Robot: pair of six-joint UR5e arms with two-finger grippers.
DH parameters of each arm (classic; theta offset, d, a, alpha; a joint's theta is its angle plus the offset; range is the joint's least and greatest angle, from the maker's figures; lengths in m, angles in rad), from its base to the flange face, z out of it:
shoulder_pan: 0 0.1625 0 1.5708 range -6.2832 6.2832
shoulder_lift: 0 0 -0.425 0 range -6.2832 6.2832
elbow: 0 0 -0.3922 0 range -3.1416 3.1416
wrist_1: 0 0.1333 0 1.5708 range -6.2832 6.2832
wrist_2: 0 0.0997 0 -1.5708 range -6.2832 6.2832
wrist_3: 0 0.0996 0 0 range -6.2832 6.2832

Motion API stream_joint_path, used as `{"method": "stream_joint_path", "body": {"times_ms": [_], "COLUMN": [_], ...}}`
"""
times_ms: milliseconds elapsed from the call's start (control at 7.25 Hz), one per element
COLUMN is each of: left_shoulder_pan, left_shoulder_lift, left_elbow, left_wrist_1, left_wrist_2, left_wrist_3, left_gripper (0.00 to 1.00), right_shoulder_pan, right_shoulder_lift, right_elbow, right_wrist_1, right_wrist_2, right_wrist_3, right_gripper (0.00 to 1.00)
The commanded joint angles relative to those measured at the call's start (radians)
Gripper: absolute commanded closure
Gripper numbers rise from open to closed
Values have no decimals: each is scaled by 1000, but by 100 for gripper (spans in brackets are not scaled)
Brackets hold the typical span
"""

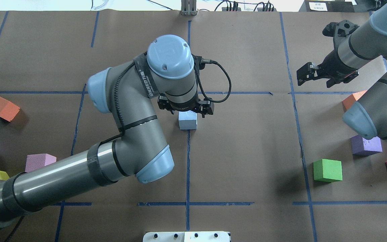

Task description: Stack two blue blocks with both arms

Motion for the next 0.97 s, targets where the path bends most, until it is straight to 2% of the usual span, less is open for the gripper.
{"method": "stream_joint_path", "body": {"times_ms": [0, 276, 414, 552, 690, 828], "left_shoulder_pan": [-55, -110, -171, -257, -323, -388], "left_shoulder_lift": [72, 148, 205, 265, 369, 473], "left_elbow": [-247, -329, -339, -342, -363, -386], "left_wrist_1": [86, 88, 91, 91, 79, 77], "left_wrist_2": [-1, -7, -68, -148, -218, -242], "left_wrist_3": [0, 2, 67, 200, 343, 505], "left_gripper": [0, 0, 0, 0, 0, 0], "right_shoulder_pan": [-1, 0, 11, 66, 119, 202], "right_shoulder_lift": [-1, 1, 7, 7, 3, -1], "right_elbow": [0, -8, -9, -11, -28, -60], "right_wrist_1": [0, 0, 0, -3, -12, -14], "right_wrist_2": [0, -2, 0, 15, 59, 133], "right_wrist_3": [-1, -7, -29, -103, -175, -226], "right_gripper": [0, 0, 0, 0, 0, 0]}}
